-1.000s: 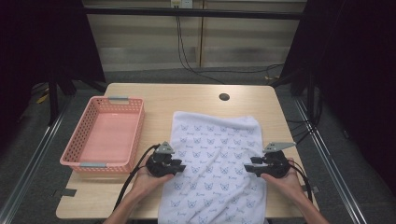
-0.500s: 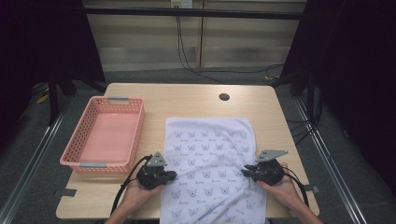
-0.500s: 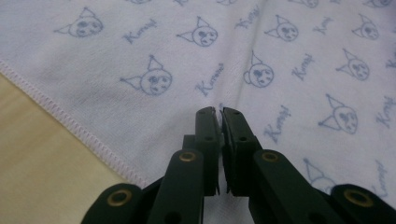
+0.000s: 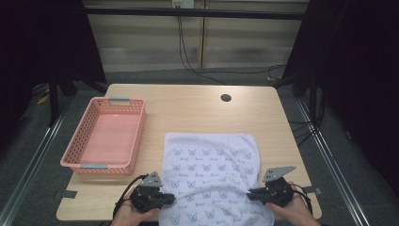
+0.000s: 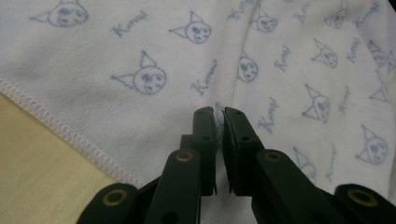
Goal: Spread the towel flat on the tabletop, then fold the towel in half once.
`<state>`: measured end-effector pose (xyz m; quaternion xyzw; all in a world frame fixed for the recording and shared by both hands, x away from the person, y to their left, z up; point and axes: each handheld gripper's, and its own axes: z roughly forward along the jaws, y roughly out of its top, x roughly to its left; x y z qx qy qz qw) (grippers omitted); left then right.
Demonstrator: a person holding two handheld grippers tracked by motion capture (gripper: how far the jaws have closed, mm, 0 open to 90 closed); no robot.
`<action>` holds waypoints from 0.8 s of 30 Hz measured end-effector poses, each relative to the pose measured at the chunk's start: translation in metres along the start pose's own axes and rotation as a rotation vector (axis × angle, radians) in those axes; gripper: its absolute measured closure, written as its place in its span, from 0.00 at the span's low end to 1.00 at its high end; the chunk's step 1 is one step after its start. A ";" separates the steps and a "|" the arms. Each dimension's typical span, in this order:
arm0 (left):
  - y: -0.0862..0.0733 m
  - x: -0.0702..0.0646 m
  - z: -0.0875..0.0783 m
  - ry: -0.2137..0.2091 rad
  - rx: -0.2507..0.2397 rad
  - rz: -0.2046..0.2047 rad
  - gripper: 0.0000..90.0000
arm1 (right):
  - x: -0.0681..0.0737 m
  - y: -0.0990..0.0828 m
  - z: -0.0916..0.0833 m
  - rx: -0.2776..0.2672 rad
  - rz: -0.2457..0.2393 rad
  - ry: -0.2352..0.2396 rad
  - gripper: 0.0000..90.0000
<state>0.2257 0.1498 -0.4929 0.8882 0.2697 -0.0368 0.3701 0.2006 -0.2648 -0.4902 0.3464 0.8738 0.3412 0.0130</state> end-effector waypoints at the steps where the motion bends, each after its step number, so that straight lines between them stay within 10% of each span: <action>1: 0.000 -0.001 0.000 -0.009 0.000 0.000 0.91 | 0.002 0.001 0.000 0.008 -0.003 -0.006 0.88; 5: 0.006 0.009 -0.002 -0.009 -0.045 -0.021 0.75 | -0.005 0.006 -0.002 -0.046 0.017 -0.033 0.73; 11: 0.031 0.041 0.001 0.047 -0.134 -0.072 0.72 | -0.050 0.026 -0.010 -0.145 0.070 -0.144 0.65; 24: 0.077 0.098 0.026 0.141 -0.197 -0.136 0.68 | -0.150 0.079 0.024 -0.157 0.191 -0.287 0.55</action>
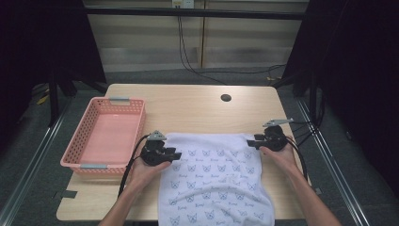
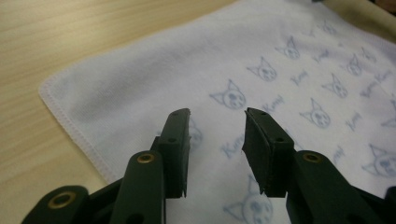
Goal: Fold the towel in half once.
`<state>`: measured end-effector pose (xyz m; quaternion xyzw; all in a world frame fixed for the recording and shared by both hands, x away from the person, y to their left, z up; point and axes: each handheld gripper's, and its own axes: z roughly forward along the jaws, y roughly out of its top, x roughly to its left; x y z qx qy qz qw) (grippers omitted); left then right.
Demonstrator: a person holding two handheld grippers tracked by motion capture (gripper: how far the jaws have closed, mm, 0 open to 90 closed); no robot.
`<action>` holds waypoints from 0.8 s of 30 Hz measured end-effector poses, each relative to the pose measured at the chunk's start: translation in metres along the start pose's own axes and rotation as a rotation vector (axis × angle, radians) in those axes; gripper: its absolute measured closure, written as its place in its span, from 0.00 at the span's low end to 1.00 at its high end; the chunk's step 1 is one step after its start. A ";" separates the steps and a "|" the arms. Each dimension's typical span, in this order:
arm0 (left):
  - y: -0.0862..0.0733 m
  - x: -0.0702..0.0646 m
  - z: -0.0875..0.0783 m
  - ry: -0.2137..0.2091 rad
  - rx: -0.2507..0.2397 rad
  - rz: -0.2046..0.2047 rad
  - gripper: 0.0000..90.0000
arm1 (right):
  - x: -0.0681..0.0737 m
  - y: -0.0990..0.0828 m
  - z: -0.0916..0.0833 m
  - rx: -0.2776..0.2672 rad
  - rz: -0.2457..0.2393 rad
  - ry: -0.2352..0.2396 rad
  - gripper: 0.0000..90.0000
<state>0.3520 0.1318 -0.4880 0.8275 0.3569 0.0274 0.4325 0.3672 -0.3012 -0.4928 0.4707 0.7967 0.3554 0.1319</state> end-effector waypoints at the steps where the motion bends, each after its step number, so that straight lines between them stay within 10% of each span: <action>1: 0.001 0.002 0.002 0.005 0.010 -0.005 0.67 | -0.002 0.001 0.004 0.006 0.005 -0.003 0.55; 9: 0.004 0.024 0.003 0.050 0.022 -0.049 0.54 | -0.006 0.013 0.025 0.024 -0.010 -0.040 0.58; 14: 0.007 0.028 0.013 0.092 0.035 -0.052 0.47 | 0.005 0.012 0.025 0.030 -0.029 0.015 0.94; 24: 0.014 0.037 0.020 0.129 0.045 -0.045 0.40 | -0.002 0.003 0.011 -0.042 0.031 0.061 0.96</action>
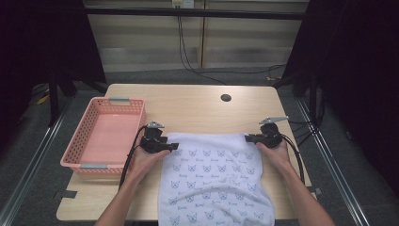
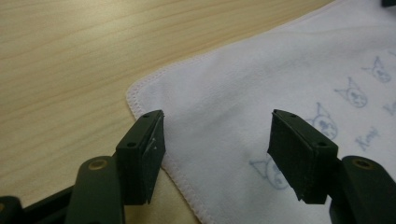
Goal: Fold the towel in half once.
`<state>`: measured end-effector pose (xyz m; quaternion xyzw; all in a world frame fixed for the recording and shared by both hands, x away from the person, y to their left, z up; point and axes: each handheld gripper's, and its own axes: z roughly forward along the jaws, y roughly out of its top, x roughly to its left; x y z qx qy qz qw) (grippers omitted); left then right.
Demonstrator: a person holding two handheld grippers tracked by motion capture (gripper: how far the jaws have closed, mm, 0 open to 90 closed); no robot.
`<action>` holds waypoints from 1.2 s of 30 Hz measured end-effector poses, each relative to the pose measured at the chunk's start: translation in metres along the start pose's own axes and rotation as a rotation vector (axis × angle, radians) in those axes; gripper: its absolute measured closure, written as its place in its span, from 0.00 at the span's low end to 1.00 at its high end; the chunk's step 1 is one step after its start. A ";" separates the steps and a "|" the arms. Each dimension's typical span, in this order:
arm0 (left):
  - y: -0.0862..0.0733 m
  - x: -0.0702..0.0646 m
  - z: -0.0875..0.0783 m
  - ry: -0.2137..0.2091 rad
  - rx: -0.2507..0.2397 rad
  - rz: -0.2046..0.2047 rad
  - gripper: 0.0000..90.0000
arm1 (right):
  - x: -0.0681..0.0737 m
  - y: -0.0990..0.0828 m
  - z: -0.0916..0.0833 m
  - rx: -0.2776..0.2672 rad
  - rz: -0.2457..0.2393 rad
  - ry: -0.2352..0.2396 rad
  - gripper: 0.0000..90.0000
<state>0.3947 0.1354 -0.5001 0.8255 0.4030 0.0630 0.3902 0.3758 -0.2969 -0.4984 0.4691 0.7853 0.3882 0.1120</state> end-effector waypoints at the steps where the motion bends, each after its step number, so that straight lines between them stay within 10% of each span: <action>1: 0.001 0.001 0.000 0.003 0.005 0.003 0.41 | 0.000 -0.001 -0.001 -0.007 0.001 0.004 0.96; 10: 0.004 0.005 0.010 0.032 -0.027 0.005 0.39 | -0.002 -0.004 0.000 0.002 0.008 0.017 0.95; 20: 0.009 -0.004 0.015 -0.100 -0.044 0.015 0.93 | 0.002 0.001 -0.009 -0.021 0.002 0.039 0.95; 36: 0.067 -0.009 -0.062 -0.130 -0.240 0.072 0.95 | -0.007 0.053 -0.063 -0.200 0.018 0.056 0.96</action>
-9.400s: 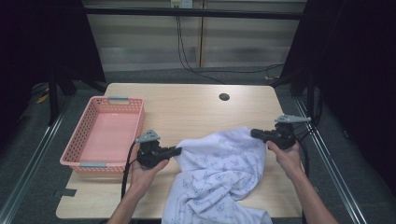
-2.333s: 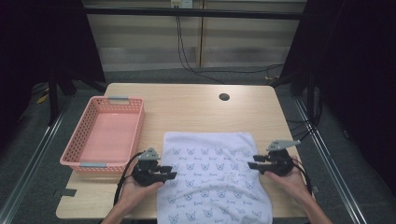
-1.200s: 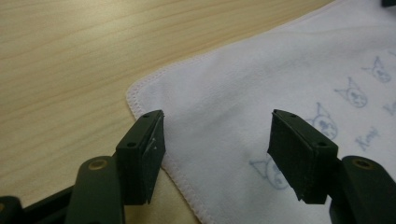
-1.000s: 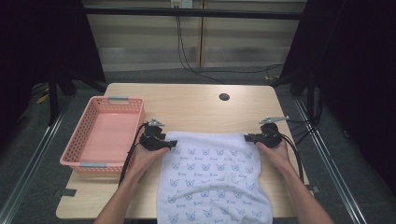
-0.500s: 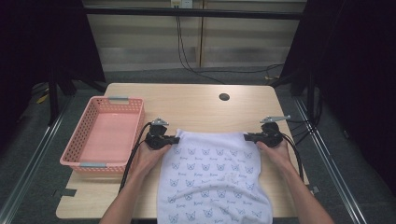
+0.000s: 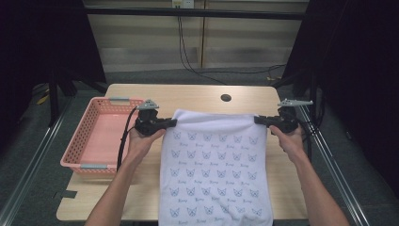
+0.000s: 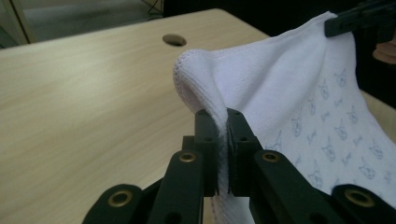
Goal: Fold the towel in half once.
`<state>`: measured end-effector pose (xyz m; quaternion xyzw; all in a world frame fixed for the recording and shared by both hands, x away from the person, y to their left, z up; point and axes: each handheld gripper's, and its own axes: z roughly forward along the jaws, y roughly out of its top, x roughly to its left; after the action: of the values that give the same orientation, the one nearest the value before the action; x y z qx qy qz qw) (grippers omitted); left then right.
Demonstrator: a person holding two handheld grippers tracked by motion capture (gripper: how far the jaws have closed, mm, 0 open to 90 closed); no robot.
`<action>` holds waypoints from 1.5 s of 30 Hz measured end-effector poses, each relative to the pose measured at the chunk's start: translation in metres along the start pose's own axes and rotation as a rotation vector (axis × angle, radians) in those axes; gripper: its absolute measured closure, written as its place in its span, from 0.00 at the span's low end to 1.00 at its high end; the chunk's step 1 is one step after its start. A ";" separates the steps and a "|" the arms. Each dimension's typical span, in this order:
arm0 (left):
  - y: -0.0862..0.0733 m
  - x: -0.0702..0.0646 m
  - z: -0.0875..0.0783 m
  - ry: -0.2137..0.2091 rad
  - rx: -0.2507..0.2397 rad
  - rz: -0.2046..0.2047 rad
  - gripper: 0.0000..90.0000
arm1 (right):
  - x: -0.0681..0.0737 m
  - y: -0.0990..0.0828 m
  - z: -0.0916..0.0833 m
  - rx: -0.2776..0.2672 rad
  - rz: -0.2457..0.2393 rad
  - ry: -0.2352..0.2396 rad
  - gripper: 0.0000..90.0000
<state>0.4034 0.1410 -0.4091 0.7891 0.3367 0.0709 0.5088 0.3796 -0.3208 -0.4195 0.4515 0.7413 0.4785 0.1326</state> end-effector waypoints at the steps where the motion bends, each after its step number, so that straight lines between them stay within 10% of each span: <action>1: 0.006 0.000 -0.003 0.011 -0.009 0.013 0.95 | 0.001 0.006 -0.001 -0.007 -0.001 -0.005 0.96; 26: 0.086 0.010 -0.034 0.081 -0.136 0.059 0.95 | 0.017 0.119 -0.025 -0.184 -0.030 -0.041 0.97; 36: 0.027 -0.004 -0.029 -0.001 -0.073 0.034 0.95 | 0.021 0.061 -0.020 -0.121 -0.006 0.052 0.97; 45: -0.043 -0.038 -0.056 -0.060 -0.037 -0.007 0.95 | 0.051 -0.014 -0.052 -0.089 -0.008 0.128 0.97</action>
<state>0.3293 0.1714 -0.4103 0.7802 0.3228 0.0515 0.5333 0.3110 -0.3123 -0.3926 0.4107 0.7281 0.5384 0.1068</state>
